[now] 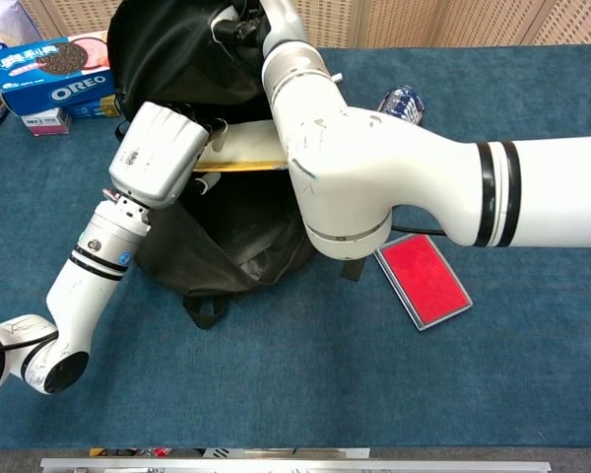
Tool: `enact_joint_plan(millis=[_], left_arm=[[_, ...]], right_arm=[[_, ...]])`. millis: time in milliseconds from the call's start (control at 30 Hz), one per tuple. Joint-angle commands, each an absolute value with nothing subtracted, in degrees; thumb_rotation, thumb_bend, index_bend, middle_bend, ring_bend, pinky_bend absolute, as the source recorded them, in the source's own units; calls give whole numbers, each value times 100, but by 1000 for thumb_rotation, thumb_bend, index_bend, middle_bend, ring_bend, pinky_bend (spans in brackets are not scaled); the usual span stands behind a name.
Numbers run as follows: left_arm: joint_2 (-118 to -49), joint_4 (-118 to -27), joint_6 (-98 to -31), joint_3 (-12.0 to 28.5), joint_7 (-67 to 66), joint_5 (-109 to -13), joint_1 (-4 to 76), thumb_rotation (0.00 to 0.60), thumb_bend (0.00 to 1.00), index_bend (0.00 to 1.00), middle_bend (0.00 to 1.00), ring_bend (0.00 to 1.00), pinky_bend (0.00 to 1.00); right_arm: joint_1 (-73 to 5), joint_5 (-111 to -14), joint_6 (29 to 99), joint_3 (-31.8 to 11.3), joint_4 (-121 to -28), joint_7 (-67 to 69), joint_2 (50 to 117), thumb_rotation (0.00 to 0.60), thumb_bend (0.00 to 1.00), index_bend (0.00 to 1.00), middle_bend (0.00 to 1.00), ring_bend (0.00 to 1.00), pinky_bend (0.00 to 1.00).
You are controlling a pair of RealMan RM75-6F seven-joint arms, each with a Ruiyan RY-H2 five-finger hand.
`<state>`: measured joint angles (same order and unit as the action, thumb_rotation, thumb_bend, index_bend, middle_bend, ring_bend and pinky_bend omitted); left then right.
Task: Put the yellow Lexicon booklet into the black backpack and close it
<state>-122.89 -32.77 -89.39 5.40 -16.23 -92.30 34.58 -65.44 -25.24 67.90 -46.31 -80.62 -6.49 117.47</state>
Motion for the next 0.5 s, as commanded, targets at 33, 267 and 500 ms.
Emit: enact_joint_plan(millis=[33,267,500], left_arm=[[-12107,-3746,-8993,554,-1941,-9146,3293,600,141,447,640,510,670],[-11734,-4809,-8963,509,-2667,-9009,2979,600,137,291,525,423,633],[-11362,-5702,-8925,405,-3369,-9012,2771,600,137,177,451,363,613]], right_arm=[[-6518,-2512,6770,-4630,-8080,-643,11724,600,865,742,663,665,876],[-6448,-2507,6743,-4677,-8175,-592,11631,600,864,742,664,665,876],[-6366,-2503,6733,-4634,-8295,-576,11547,600,865,742,663,665,876]])
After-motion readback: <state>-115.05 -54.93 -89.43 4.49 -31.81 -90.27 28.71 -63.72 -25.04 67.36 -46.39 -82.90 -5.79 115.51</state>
